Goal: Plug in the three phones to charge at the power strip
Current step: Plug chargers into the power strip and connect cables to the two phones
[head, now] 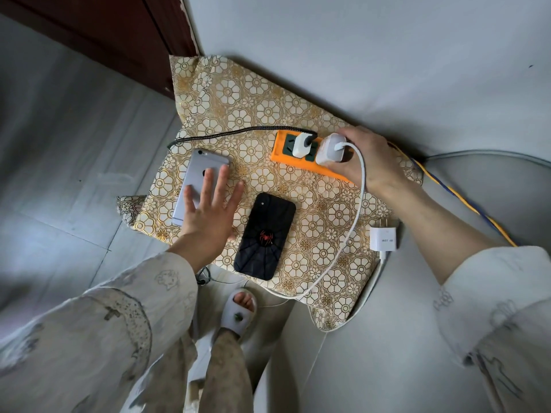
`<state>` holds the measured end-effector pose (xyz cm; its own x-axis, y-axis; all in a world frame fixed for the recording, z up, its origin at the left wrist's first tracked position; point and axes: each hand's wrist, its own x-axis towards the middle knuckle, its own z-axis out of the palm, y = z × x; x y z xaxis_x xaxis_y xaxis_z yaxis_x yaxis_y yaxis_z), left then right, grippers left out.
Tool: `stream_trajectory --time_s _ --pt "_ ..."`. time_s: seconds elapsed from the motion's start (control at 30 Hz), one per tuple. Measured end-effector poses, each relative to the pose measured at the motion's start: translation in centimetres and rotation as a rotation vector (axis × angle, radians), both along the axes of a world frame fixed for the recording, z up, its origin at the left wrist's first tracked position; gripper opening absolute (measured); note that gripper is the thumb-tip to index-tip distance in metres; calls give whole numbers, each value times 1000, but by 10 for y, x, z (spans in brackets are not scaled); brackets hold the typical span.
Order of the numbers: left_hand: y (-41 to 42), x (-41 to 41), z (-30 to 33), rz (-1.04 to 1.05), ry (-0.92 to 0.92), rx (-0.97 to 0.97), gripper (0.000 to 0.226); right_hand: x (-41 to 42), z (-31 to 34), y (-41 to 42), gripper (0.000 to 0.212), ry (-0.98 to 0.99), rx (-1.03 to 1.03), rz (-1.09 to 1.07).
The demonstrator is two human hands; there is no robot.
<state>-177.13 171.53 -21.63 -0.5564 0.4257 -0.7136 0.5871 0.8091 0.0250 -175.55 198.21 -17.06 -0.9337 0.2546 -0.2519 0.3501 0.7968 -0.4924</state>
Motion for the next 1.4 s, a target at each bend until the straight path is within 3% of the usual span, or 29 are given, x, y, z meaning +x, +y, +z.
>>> stream_trajectory --time_s 0.6,0.7,0.77,0.9,1.03,1.13,1.27,1.4 --pt "-2 0 6 25 -15 46 103 1 -6 -11 53 18 13 7" --pt "-3 0 4 28 -10 71 99 12 -13 -14 62 -49 -20 -104" --pt "-3 -1 2 30 -10 91 97 28 -18 -20 66 -39 -92 -299" --pt "-7 0 -4 38 6 147 99 79 -20 -55 18 101 -420 -757" --pt "-11 -2 -7 67 1 220 97 124 -22 -94 25 -44 -825 -1093" --pt "-12 -2 -7 66 17 259 93 151 -24 -129 46 -147 -925 -1237" --pt "-26 7 -1 123 10 392 80 177 -26 -169 58 -152 -968 -1270" --pt "-59 44 14 332 -32 616 65 190 -16 -194 20 -231 -778 -1031"
